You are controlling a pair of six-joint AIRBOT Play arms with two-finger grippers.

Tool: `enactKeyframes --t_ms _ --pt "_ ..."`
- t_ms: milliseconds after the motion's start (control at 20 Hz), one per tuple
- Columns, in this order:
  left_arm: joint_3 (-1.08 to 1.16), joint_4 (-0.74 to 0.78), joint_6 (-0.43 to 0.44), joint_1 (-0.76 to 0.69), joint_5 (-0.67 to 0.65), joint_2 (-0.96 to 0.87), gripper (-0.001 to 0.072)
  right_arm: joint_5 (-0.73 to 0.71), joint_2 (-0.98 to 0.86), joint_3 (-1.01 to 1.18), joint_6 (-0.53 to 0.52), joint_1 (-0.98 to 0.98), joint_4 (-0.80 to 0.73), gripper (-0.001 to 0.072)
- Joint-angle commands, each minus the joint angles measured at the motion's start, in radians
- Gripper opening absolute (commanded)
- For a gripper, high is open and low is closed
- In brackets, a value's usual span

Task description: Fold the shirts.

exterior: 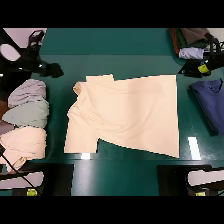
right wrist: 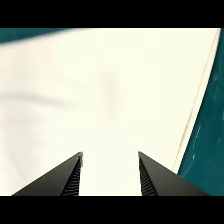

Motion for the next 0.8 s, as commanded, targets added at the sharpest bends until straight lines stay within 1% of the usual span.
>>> enactKeyframes --t_ms 0,100,250,350,550,750 --pt "-0.086 -0.091 0.046 0.095 -0.196 0.006 0.0430 0.071 0.107 -0.159 -0.046 0.000 0.040 0.0410" --pt "-0.205 -0.106 0.072 0.091 -0.168 0.006 0.0430 0.072 0.187 -0.294 -0.053 0.000 0.060 0.0410" --pt "-0.374 -0.130 0.098 0.072 -0.076 0.006 0.0430 0.064 0.290 -0.454 -0.054 0.000 0.058 0.0410" --pt "-0.440 -0.136 0.148 0.041 -0.034 0.006 0.0429 0.054 0.346 -0.524 -0.054 0.000 0.057 0.0410" --pt "-0.469 -0.138 0.137 -0.005 0.017 0.004 0.0429 0.046 0.416 -0.598 -0.054 0.000 0.057 0.0410" --pt "-0.469 -0.172 0.141 -0.005 -0.027 -0.032 0.0428 0.050 0.456 -0.621 -0.053 0.000 0.056 0.0410"
